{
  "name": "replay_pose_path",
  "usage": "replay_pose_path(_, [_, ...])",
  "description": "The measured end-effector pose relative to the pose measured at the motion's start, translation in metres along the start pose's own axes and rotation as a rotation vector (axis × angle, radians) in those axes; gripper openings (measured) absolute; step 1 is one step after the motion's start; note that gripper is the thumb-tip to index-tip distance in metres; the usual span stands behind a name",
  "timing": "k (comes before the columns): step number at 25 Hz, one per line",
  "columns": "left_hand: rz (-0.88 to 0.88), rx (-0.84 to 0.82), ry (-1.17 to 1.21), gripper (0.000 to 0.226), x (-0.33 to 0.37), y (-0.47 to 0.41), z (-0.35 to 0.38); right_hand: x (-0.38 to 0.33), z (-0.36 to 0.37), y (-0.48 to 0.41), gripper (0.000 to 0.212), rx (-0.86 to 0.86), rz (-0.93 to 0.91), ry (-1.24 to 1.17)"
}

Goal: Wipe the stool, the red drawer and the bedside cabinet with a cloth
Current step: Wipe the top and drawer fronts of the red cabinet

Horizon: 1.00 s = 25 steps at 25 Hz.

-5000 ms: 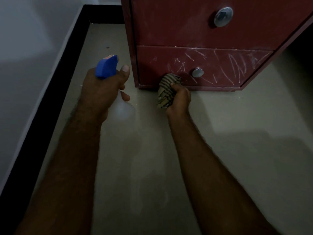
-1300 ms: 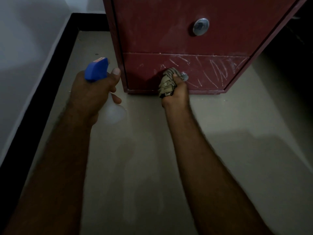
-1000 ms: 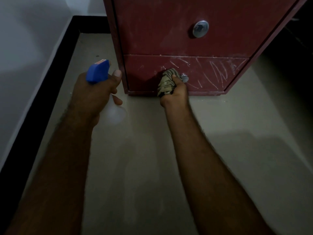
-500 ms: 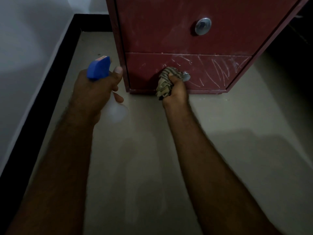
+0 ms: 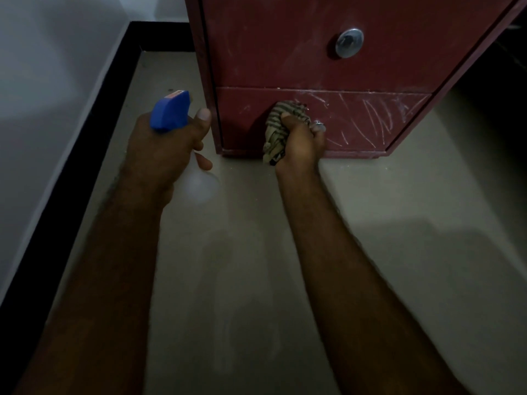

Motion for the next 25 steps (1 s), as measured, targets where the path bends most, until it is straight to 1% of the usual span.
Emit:
replay_pose_path(2, [-0.011,0.002,0.002,0.014,-0.002,0.0,0.0,0.0,0.001,-0.002,0.049,-0.004,-0.013,0.021])
replay_pose_path(6, [-0.002,-0.008,0.012,0.013,-0.004,0.002,0.002,0.012,-0.005,0.004,0.054,0.032,0.068,0.125])
replay_pose_path(12, [-0.024,-0.004,0.003,0.014,-0.003,0.0,0.002,-0.007,0.009,0.008,0.056,-0.069,-0.022,-0.027])
replay_pose_path(14, [-0.03,-0.004,0.0,0.014,-0.003,0.002,0.002,0.005,0.006,0.006,0.058,-0.028,-0.011,0.012])
replay_pose_path(17, [-0.034,-0.002,0.003,0.013,-0.001,0.002,0.002,0.025,-0.005,0.006,0.056,0.073,0.075,0.135])
replay_pose_path(18, [-0.03,0.001,0.001,0.013,0.0,0.002,0.001,0.027,-0.006,0.005,0.057,0.081,0.099,0.156])
replay_pose_path(22, [-0.018,-0.002,-0.002,0.014,-0.002,0.001,0.001,0.017,-0.004,0.001,0.051,0.032,0.085,0.128])
replay_pose_path(25, [-0.025,-0.004,-0.006,0.014,-0.004,0.001,0.0,0.015,-0.004,0.004,0.058,-0.005,0.041,0.068])
Point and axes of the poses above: each hand's wrist, its own y-axis away from the middle knuckle, its own z-axis out of the palm, x = y × z, the point moved 2 cm from there along -y, towards the middle knuckle, and after that the axes turned 2 degrees about x, right-handed, at the moved point
